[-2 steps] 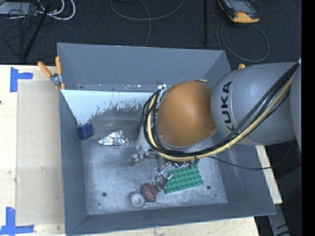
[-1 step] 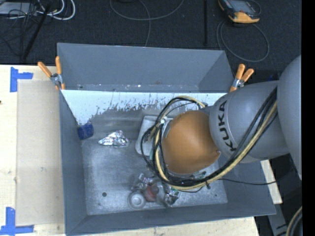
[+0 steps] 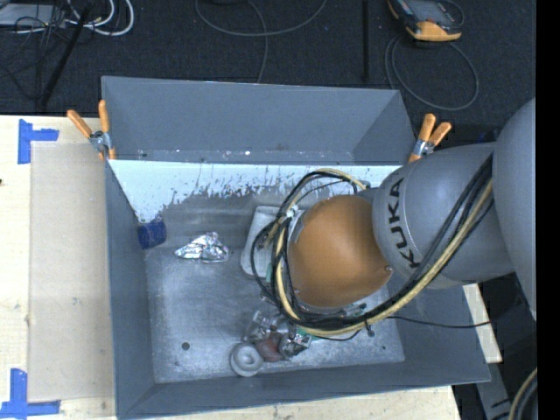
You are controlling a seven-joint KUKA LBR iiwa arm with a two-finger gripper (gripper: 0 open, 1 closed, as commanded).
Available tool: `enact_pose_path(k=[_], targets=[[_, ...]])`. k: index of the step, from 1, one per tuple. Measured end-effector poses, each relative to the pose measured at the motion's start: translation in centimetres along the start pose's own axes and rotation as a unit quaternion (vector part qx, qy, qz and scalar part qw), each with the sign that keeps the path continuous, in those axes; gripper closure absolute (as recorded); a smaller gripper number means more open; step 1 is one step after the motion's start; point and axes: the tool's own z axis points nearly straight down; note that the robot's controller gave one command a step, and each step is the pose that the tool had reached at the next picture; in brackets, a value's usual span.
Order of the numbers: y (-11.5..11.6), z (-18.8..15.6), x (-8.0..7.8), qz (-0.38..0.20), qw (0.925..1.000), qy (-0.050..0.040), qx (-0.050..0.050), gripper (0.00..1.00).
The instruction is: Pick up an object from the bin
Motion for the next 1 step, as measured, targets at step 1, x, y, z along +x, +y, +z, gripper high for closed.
enact_pose_path(k=[1], targets=[[-1.05, -19.12, 2.9, -0.197, 0.9805, 0.0006, 0.0, 1.0]])
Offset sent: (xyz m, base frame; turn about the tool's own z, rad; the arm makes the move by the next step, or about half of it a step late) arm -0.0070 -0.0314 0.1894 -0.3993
